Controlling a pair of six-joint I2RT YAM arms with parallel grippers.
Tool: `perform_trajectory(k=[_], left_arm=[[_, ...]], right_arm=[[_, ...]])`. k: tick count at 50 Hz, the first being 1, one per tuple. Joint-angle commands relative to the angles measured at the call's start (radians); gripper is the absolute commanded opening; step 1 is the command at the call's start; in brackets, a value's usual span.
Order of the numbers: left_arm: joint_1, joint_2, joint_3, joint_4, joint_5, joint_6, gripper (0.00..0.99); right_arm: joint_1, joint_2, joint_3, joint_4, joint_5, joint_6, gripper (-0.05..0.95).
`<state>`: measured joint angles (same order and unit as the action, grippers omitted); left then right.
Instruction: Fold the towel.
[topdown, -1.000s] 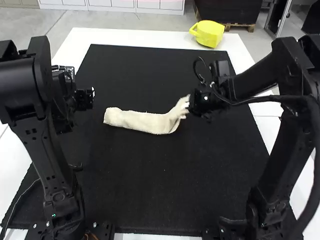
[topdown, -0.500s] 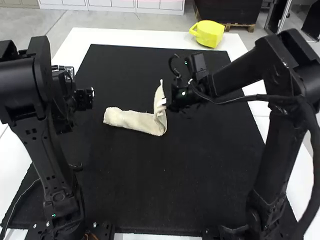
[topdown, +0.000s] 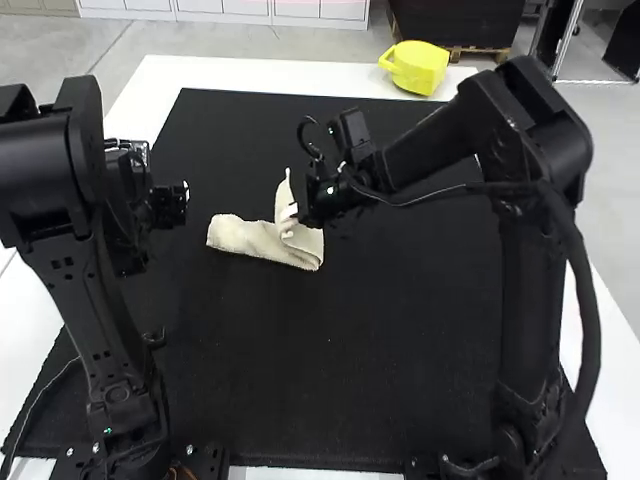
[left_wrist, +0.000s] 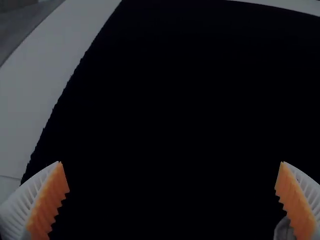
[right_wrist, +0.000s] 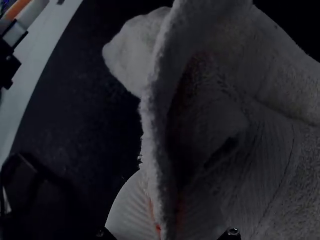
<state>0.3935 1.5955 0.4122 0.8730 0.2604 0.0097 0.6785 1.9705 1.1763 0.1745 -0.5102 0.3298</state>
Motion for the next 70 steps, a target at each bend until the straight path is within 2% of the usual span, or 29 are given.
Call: perform_trajectory(k=[1, 51, 70], left_arm=[[0.007, -0.025, -0.001, 0.011, -0.009, -0.008, 0.969], [0.008, -0.023, -0.001, -0.005, -0.009, -0.008, 0.969], [0.008, -0.02, -0.016, -0.003, -0.009, -0.007, 0.969]], right_arm=[[0.024, 0.028, 0.068, 0.006, 0.007, 0.011, -0.02], [0.121, 0.235, 0.347, 0.0, 0.009, 0.04, -0.02], [0.127, 0.301, 0.436, -0.009, 0.007, 0.043, -0.02]])
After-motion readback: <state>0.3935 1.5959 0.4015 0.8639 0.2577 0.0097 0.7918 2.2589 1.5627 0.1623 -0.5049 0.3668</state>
